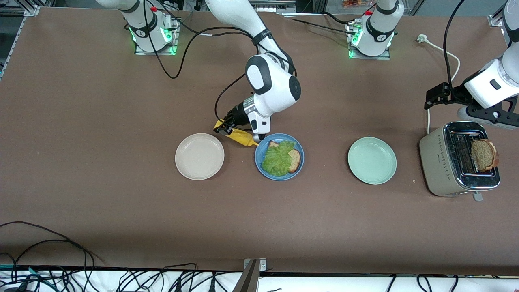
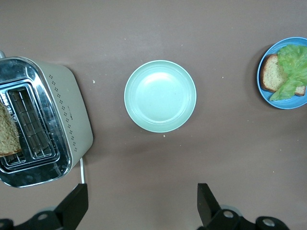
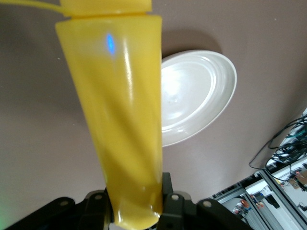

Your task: Make sandwich in blue plate with both arms

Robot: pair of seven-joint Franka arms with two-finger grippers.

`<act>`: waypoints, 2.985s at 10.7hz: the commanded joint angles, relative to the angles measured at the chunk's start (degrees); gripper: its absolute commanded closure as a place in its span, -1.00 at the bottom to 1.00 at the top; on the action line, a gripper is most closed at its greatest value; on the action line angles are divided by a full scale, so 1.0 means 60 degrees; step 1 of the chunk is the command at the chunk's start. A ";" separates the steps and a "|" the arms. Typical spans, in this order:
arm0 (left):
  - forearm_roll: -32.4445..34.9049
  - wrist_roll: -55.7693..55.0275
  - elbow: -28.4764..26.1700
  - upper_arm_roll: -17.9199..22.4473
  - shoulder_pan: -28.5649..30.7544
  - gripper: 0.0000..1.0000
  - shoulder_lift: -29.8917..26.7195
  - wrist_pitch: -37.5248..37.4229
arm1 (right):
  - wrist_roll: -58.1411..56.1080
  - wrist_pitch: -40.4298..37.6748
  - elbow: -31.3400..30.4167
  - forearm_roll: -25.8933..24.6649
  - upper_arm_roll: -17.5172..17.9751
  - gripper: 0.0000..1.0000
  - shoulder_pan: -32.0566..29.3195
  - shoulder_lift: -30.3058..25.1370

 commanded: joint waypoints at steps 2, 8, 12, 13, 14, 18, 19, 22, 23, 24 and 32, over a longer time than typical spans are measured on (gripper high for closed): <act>0.0019 -0.0027 0.0239 -0.0009 0.0020 -1.00 0.0101 -0.0063 | -0.0451 0.0711 -0.0115 0.2471 0.0169 1.00 -0.1297 -0.1099; 0.0019 -0.0027 0.0239 -0.0009 0.0020 -1.00 0.0101 -0.0063 | -0.1825 0.1696 -0.1390 0.2916 0.4719 1.00 -0.6285 -0.4397; 0.0019 -0.0027 0.0239 -0.0009 0.0019 -1.00 0.0101 -0.0063 | -0.4983 0.1331 -0.1919 0.4304 0.5999 1.00 -0.9278 -0.4899; 0.0019 -0.0027 0.0239 -0.0009 0.0005 -1.00 0.0101 -0.0063 | -0.5805 0.1069 -0.1920 0.4815 0.6190 1.00 -0.9966 -0.4885; 0.0019 -0.0027 0.0239 -0.0009 0.0019 -1.00 0.0101 -0.0063 | -0.6669 0.0863 -0.1920 0.5328 0.6366 1.00 -1.0495 -0.4855; 0.0019 0.0060 0.0253 0.0005 0.0210 -1.00 0.0232 -0.0063 | -1.0023 -0.0119 -0.1934 0.7409 0.6544 1.00 -1.1918 -0.4637; 0.0019 0.0060 0.0254 0.0005 0.0239 -1.00 0.0232 -0.0063 | -1.0830 -0.0411 -0.1934 0.7645 0.6544 1.00 -1.2226 -0.4461; 0.0019 0.0060 0.0254 0.0005 0.0269 -1.00 0.0232 -0.0063 | -1.3552 -0.1129 -0.1934 0.8567 0.6529 1.00 -1.3192 -0.3643; 0.0019 0.0060 0.0254 0.0005 0.0283 -1.00 0.0232 -0.0063 | -1.4490 -0.1349 -0.1934 0.8962 0.6529 1.00 -1.3442 -0.3291; 0.0019 0.0060 0.0254 0.0005 0.0298 -1.00 0.0232 -0.0063 | -1.5326 -0.1540 -0.1934 0.9285 0.6529 1.00 -1.3619 -0.2925; 0.0019 0.0060 0.0239 0.0005 0.0298 -1.00 0.0232 -0.0063 | -1.8320 -0.1074 -0.1817 1.0313 0.6544 1.00 -1.3811 -0.0947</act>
